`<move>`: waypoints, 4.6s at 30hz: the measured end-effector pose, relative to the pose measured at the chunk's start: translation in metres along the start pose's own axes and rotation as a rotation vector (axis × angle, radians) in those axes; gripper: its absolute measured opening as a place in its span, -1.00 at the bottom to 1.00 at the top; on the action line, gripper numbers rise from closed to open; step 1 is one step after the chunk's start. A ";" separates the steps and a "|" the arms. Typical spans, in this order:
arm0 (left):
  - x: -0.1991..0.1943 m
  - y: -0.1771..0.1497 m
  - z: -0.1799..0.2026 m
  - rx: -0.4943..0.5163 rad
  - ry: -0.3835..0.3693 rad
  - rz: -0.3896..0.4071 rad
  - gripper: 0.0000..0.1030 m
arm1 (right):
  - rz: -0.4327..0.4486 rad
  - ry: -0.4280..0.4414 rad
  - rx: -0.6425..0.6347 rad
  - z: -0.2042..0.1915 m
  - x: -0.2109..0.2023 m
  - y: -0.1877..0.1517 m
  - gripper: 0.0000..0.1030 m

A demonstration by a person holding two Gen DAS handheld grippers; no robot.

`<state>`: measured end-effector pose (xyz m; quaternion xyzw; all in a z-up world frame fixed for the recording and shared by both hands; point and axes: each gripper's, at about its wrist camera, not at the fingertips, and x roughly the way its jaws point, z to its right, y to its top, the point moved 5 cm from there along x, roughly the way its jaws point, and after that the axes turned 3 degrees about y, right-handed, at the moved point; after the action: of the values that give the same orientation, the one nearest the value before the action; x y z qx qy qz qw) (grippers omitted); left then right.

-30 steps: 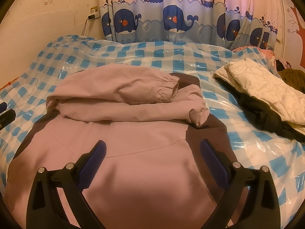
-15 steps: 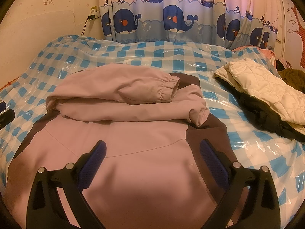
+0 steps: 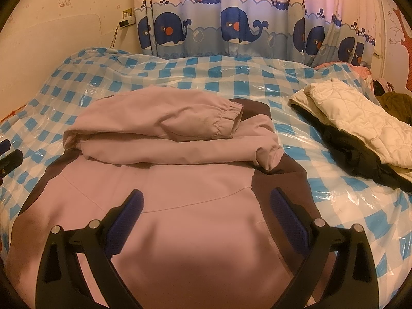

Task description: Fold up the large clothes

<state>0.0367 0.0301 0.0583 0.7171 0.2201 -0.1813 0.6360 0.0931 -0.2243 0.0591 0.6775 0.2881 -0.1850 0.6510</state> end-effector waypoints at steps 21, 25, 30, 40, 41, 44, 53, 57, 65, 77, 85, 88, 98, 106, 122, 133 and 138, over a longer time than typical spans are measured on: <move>-0.021 -0.070 -0.100 -0.186 -0.058 -0.253 0.79 | -0.087 0.134 0.046 0.024 -0.052 0.001 0.86; -0.029 -0.093 -0.131 -0.286 -0.117 -0.334 0.79 | -0.146 0.179 0.135 0.060 -0.075 -0.015 0.86; -0.034 -0.123 -0.146 -0.323 -0.152 -0.419 0.79 | -0.222 0.195 0.192 0.100 -0.101 -0.042 0.86; -0.031 -0.171 -0.129 -0.431 -0.349 -0.585 0.79 | -0.400 0.320 0.309 0.143 -0.118 -0.103 0.86; -0.031 -0.175 -0.127 -0.436 -0.352 -0.596 0.79 | -0.417 0.339 0.320 0.142 -0.117 -0.108 0.86; -0.027 -0.186 -0.120 -0.455 -0.361 -0.635 0.79 | -0.479 0.379 0.339 0.137 -0.112 -0.128 0.86; -0.028 -0.212 -0.080 -0.439 -0.453 -0.765 0.79 | -0.532 0.477 0.321 0.112 -0.106 -0.150 0.88; -0.032 -0.219 -0.059 -0.393 -0.454 -0.797 0.79 | -0.529 0.496 0.288 0.110 -0.108 -0.152 0.88; -0.029 -0.225 -0.049 -0.384 -0.435 -0.813 0.79 | -0.548 0.531 0.298 0.116 -0.103 -0.157 0.73; -0.058 -0.189 -0.059 -0.467 -0.530 -0.661 -0.77 | -0.374 0.641 0.356 0.096 -0.128 -0.129 -0.54; -0.100 -0.149 -0.075 -0.512 -0.623 -0.534 -0.81 | -0.277 0.751 0.404 0.087 -0.165 -0.111 -0.57; -0.121 -0.147 -0.080 -0.503 -0.647 -0.529 -0.81 | -0.274 0.774 0.389 0.083 -0.189 -0.113 -0.57; -0.104 -0.228 -0.103 -0.492 -0.547 -0.739 -0.38 | -0.507 0.646 0.393 0.102 -0.176 -0.186 0.17; -0.081 -0.226 -0.128 -0.551 -0.500 -0.698 0.11 | -0.508 0.693 0.478 0.109 -0.159 -0.185 0.59; -0.115 -0.172 -0.082 -0.447 -0.631 -0.534 -0.82 | -0.315 0.807 0.408 0.063 -0.200 -0.154 -0.58; -0.199 -0.162 -0.117 -0.533 -0.758 -0.434 -0.82 | -0.142 0.932 0.530 0.093 -0.282 -0.181 -0.59; -0.191 -0.199 -0.120 -0.609 -0.780 -0.490 -0.82 | -0.147 0.968 0.581 0.098 -0.284 -0.201 -0.59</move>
<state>-0.2344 0.1520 0.0106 0.3081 0.1712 -0.5045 0.7882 -0.2395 -0.3665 0.0725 0.8144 0.5373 0.0300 0.2173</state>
